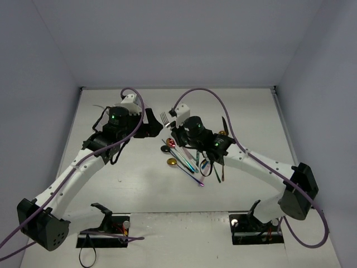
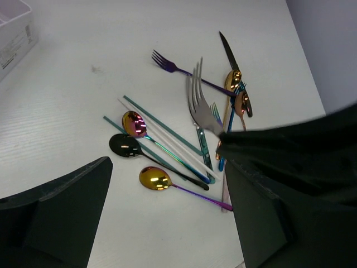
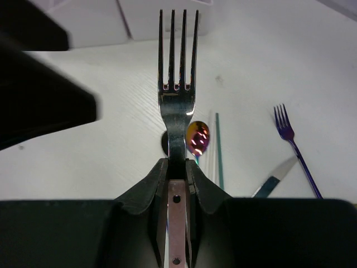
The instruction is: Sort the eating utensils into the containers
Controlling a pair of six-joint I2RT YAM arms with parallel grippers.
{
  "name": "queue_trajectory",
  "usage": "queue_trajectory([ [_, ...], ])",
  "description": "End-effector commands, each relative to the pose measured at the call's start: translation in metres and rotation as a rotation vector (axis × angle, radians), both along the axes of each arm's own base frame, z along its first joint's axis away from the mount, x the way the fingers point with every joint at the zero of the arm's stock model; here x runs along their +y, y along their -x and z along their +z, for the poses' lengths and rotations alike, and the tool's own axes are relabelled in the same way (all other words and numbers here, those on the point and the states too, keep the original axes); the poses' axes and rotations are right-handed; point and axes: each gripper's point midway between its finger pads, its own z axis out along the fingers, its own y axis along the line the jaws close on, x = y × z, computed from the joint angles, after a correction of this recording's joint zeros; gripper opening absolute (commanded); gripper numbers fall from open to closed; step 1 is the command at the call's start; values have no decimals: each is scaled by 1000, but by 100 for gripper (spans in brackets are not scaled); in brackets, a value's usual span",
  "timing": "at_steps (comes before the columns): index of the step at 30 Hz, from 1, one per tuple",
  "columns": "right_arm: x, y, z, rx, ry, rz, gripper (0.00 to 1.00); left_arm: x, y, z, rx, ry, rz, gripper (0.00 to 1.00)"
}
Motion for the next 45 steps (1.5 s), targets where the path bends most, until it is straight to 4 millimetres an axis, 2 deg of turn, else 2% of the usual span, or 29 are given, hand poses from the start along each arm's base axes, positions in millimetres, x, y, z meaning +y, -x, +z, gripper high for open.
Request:
queue_trajectory([
  [1, 26, 22, 40, -43, -147, 92, 0, -13, -23, 62, -186, 113, 35, 79],
  [5, 37, 37, 53, -55, -192, 135, 0, -19, -23, 68, -217, 101, 24, 70],
  [8, 41, 41, 60, -59, -217, 150, 0, -26, -22, 64, -212, 96, 12, 61],
  [9, 42, 41, 63, -64, -226, 152, 0, -28, -23, 58, -201, 88, 12, 53],
  [10, 42, 42, 63, -62, -229, 152, 0, -27, -23, 57, -202, 85, 18, 53],
  [14, 43, 41, 69, -73, -241, 154, 0, -36, -22, 46, -192, 80, 4, 25],
  [18, 42, 40, 70, -82, -241, 144, 0, -34, -21, 47, -199, 68, 9, 4],
  [19, 42, 39, 70, -83, -241, 143, 0, -32, -22, 47, -202, 61, 13, 1],
  [22, 42, 38, 71, -88, -241, 140, 1, -28, -22, 50, -222, 34, 21, 0],
  [23, 42, 37, 72, -91, -239, 137, 4, -26, -23, 52, -232, 25, 25, 0],
  [24, 41, 36, 72, -95, -237, 134, 13, -23, -24, 54, -245, 9, 34, 0],
  [26, 39, 34, 74, -104, -235, 121, 41, -15, -25, 60, -278, -33, 44, 0],
  [28, 33, 29, 73, -114, -225, 89, 58, 0, -33, 67, -316, -95, 96, 0],
  [30, 23, 22, 72, -128, -212, 32, 70, 16, -42, 71, -334, -156, 154, 0],
  [33, 2, 11, 69, -139, -202, -41, 82, 45, -60, 78, -354, -216, 226, 0],
  [39, -61, -9, 57, -126, -195, -197, 88, 141, -108, 115, -421, -341, 435, 0],
  [42, -90, -10, 53, -138, -177, -279, 88, 178, -131, 123, -432, -457, 498, 0],
  [45, -113, -10, 40, -141, -147, -365, 89, 212, -144, 129, -426, -518, 578, 0],
])
